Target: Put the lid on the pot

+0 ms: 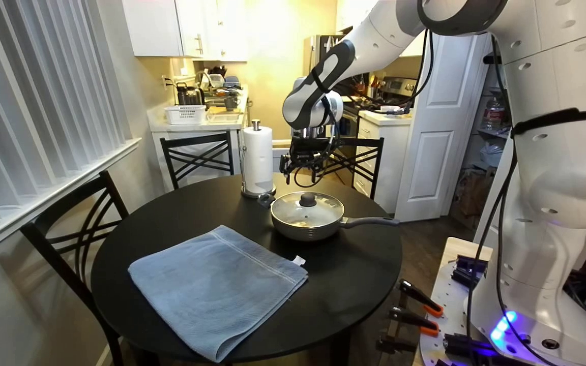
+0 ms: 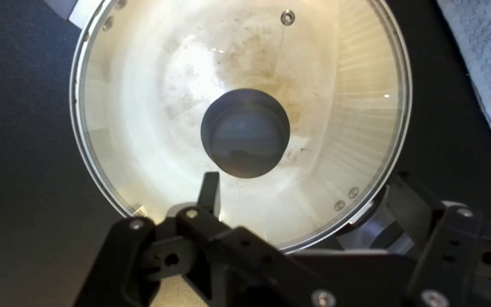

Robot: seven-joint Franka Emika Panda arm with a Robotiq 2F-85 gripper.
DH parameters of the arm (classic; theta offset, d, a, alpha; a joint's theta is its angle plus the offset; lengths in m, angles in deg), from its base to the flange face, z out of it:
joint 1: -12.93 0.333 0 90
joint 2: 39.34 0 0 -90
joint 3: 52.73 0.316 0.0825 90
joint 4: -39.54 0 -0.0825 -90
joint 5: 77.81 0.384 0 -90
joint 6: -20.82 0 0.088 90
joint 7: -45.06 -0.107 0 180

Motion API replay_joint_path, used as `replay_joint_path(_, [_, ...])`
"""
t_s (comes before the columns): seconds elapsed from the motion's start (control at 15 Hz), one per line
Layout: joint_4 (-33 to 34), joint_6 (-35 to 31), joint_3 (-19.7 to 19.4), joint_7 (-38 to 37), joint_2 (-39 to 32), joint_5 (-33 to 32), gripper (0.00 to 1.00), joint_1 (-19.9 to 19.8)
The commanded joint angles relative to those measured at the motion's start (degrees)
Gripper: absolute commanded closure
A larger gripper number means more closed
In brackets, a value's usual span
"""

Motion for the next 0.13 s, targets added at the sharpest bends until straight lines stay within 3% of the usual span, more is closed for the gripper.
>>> replay_joint_path(0.0, [0.1,0.1,0.1,0.0,0.0,-0.1,0.00,-0.1])
replay_joint_path(0.07, [0.1,0.1,0.1,0.0,0.0,-0.1,0.00,-0.1])
